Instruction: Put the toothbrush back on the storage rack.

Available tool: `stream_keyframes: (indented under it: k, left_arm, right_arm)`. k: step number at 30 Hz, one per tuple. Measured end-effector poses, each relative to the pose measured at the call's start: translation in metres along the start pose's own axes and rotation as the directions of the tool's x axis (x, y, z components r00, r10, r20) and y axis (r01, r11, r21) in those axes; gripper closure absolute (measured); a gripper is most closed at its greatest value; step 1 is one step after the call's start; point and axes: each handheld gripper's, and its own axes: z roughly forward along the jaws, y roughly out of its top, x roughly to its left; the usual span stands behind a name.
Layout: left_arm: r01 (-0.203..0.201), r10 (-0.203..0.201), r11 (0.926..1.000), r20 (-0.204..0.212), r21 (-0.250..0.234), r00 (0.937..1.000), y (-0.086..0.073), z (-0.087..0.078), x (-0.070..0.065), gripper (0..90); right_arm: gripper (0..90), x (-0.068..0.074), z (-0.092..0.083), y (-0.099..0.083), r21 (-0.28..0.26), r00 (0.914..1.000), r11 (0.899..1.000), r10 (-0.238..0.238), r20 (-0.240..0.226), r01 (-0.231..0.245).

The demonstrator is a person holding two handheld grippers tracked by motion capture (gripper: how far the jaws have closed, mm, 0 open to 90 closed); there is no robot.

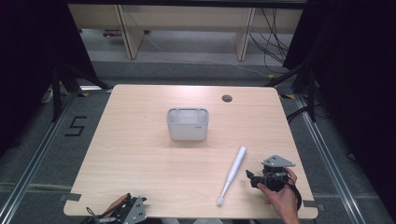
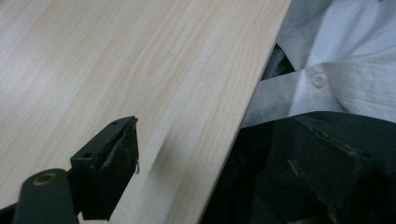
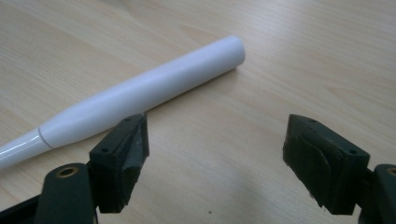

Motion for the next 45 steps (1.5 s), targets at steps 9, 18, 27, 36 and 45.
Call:
stream_keyframes:
  k: [9, 18, 27, 36, 45]
  left_arm:
    - [-0.001, 0.001, 1.0000, -0.001, 0.002, 1.0000, 0.000, 0.000, 0.000, 15.3]
    - [-0.003, 0.003, 1.0000, -0.001, 0.002, 1.0000, 0.000, 0.000, 0.000, 15.3]
    - [0.001, -0.001, 1.0000, 0.000, 0.005, 1.0000, 0.000, 0.001, 0.001, 15.3]
    - [-0.004, 0.004, 1.0000, 0.004, 0.003, 1.0000, 0.000, 0.001, 0.000, 15.3]
    - [0.003, -0.003, 1.0000, 0.005, 0.007, 1.0000, 0.000, 0.002, 0.000, 15.3]
  right_arm:
    - [23.1, 0.002, -0.002, 0.004, -0.026, 0.9999, 1.000, 0.010, -0.008, -0.010]
    - [23.6, 0.001, 0.000, 0.005, -0.052, 0.9996, 0.998, 0.027, -0.009, -0.027]
    - [31.8, 0.003, 0.005, 0.011, -0.068, 1.0000, 0.998, -0.006, -0.004, 0.006]
    - [61.2, 0.005, 0.006, 0.019, -0.104, 0.9992, 0.994, -0.038, -0.011, 0.036]
    - [82.2, -0.001, 0.019, 0.026, -0.126, 0.9979, 0.991, -0.049, -0.043, 0.043]
